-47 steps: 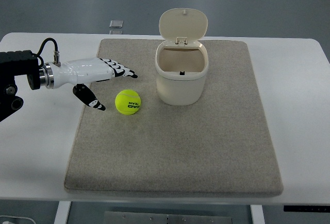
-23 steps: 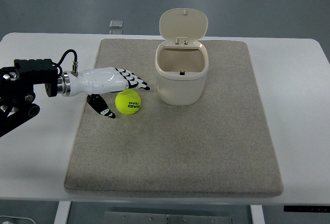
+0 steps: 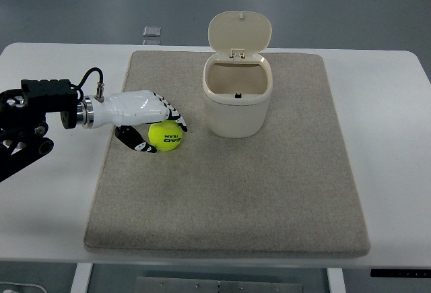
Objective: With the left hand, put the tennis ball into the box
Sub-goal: 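Close the left hand fingers around the tennis ball, then lift the ball with the left hand and carry it over the cream bin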
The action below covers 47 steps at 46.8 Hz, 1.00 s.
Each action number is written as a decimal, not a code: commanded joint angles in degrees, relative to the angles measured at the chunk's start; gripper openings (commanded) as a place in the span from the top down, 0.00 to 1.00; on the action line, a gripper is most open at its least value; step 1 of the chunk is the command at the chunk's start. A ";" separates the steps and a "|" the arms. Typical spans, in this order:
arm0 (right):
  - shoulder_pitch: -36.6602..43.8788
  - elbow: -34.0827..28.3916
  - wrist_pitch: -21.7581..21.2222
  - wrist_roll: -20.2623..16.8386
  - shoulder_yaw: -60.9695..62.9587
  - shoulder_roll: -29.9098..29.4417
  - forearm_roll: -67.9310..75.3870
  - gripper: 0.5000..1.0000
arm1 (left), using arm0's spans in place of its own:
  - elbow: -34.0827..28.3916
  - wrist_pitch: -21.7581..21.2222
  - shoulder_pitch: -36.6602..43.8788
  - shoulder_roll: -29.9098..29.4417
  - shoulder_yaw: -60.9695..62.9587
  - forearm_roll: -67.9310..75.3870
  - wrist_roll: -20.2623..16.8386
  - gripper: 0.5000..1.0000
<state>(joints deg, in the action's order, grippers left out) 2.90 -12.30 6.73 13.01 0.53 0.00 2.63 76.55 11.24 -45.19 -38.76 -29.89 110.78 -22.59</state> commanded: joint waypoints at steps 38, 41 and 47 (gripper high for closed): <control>0.00 0.00 0.04 0.00 0.00 0.00 0.00 0.12 | 5.89 -6.58 -8.68 -7.47 -1.75 0.49 -0.17 1.00; 0.00 0.00 0.04 0.00 0.00 0.00 0.00 0.12 | 7.29 -6.50 -10.00 -7.56 -1.58 0.49 -0.17 1.00; 0.00 0.00 -0.05 0.00 0.00 0.00 0.00 0.12 | 9.58 -6.32 -12.29 -7.39 -0.96 0.49 -0.26 1.00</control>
<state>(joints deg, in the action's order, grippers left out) 2.91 -12.30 6.76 13.00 0.53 0.00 2.63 84.96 4.72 -56.35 -46.32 -31.21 111.29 -22.77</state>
